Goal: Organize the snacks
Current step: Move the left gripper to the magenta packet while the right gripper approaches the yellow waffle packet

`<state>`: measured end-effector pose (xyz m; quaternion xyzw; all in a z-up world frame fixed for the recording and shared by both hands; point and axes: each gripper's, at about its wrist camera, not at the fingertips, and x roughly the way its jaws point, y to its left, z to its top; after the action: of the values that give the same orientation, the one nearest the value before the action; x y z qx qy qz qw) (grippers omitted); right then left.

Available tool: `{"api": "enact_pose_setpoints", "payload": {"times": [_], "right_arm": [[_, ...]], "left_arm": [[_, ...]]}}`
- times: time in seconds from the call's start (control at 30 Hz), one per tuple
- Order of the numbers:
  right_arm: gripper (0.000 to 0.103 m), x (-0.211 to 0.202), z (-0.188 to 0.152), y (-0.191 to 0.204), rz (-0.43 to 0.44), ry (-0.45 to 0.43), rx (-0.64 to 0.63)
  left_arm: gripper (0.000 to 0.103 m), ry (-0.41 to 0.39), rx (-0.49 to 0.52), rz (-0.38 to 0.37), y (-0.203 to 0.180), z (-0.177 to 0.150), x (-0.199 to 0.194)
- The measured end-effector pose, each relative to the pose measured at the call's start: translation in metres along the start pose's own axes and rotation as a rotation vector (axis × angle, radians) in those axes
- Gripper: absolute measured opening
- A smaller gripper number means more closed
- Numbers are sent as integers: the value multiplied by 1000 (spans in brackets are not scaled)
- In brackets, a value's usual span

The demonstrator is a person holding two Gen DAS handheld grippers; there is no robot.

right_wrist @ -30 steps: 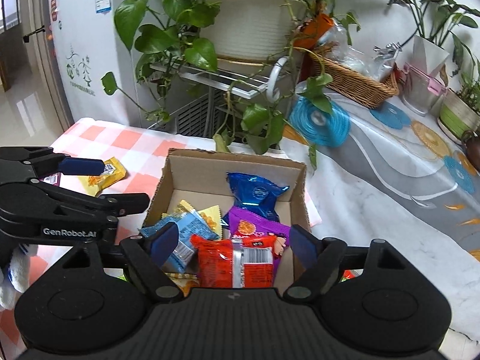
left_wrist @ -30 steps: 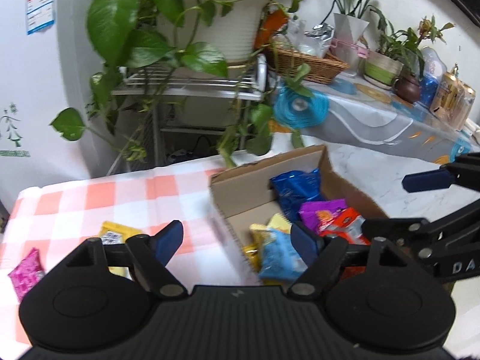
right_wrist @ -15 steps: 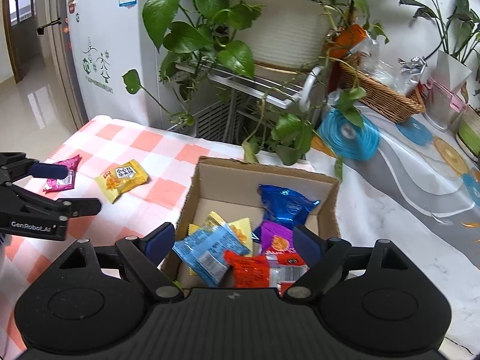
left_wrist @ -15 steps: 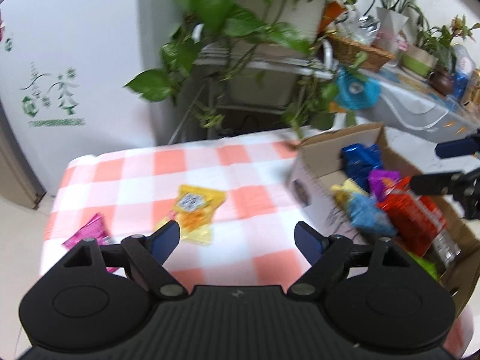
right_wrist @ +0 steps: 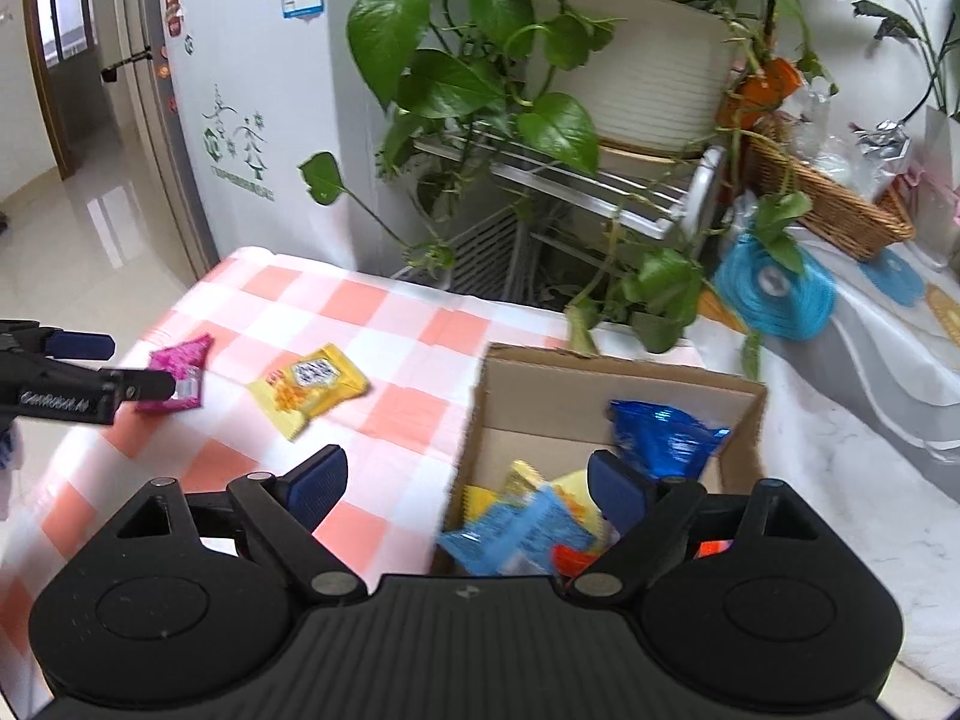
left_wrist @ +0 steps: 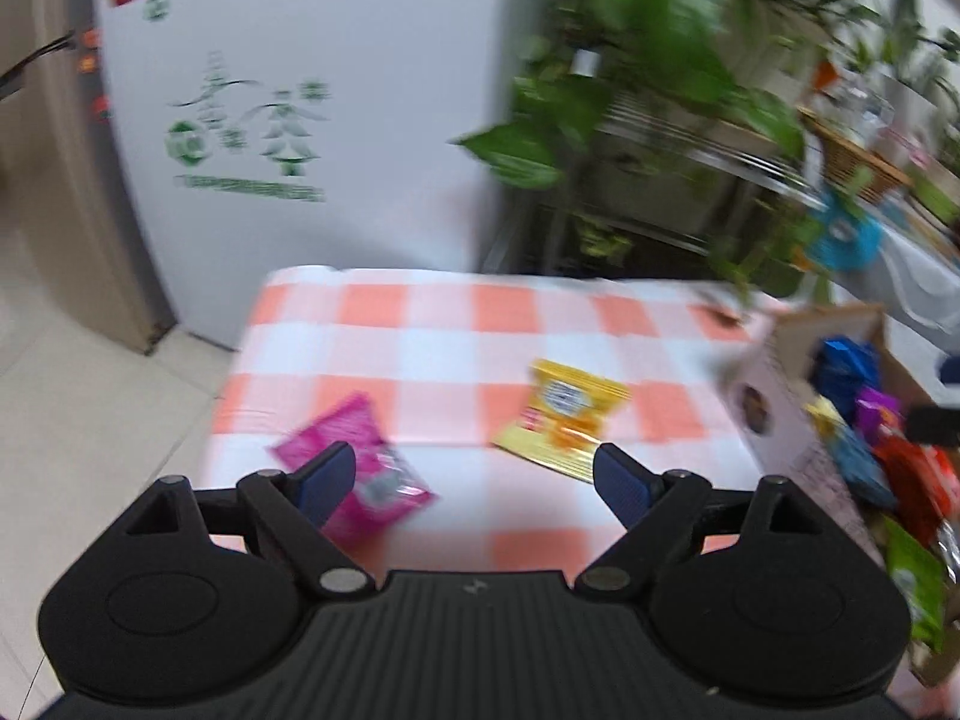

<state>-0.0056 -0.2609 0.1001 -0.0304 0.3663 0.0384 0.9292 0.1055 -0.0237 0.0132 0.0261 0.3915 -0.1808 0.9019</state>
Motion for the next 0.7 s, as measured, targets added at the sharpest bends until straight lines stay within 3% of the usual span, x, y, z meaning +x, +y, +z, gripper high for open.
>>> {"api": "enact_pose_setpoints", "payload": {"times": [0.33,0.7], "right_arm": [[93,16,13,27,80,6,41],[94,41,20,48,142,53,142]], "left_arm": [[86,22,-100,92,38,5,24],[86,78,-58,125,38,-5,63]]}}
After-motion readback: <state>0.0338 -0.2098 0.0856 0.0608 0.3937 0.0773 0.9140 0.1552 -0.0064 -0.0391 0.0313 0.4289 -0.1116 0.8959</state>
